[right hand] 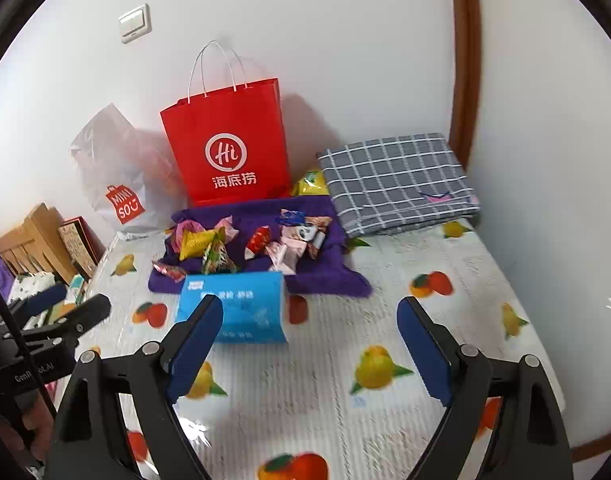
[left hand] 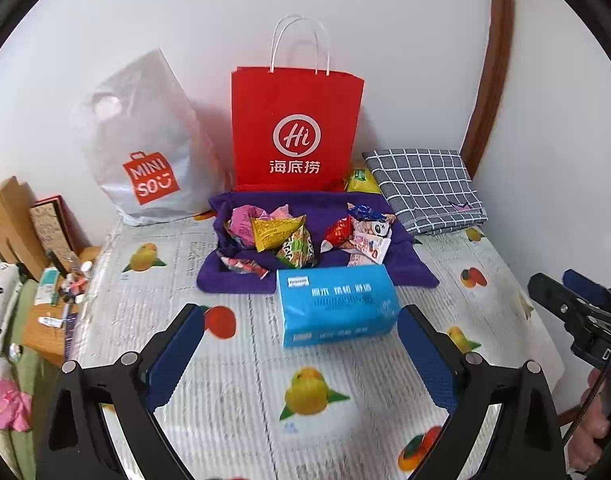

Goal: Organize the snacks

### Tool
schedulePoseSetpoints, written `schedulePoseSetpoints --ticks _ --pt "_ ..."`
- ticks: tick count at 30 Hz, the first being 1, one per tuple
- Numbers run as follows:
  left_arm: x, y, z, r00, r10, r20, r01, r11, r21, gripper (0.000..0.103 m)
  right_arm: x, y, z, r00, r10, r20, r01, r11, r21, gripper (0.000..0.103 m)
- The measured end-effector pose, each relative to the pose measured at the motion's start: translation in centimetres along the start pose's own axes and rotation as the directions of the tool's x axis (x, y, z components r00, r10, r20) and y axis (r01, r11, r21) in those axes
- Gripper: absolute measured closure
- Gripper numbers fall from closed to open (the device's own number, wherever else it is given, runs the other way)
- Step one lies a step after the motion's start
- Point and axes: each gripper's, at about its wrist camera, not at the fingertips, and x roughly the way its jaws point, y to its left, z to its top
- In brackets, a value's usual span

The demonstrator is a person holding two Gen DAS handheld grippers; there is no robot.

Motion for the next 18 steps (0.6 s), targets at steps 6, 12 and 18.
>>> schedulePoseSetpoints --ticks 6,12,18 --pt "-3.6 -1.0 -2.5 0.999 0.017 0.037 -0.017 1.000 0.000 0.005 -3.7 -0.6 -2.8 0.999 -0.035 0.033 0.035 0.999 -0.009 0.000" --pt "-6.3 -2.2 -4.0 0.997 0.034 0.072 -0.036 0.999 0.023 0.005 -6.6 -1.5 -4.7 0.999 -0.027 0.041 0.027 1.000 0.001 0.000" --pt "-8.0 -3.2 -5.0 0.994 0.046 0.100 -0.050 0.998 0.040 0.004 -9.0 -1.9 -5.8 0.997 -0.016 0.082 0.016 1.000 0.005 0.000"
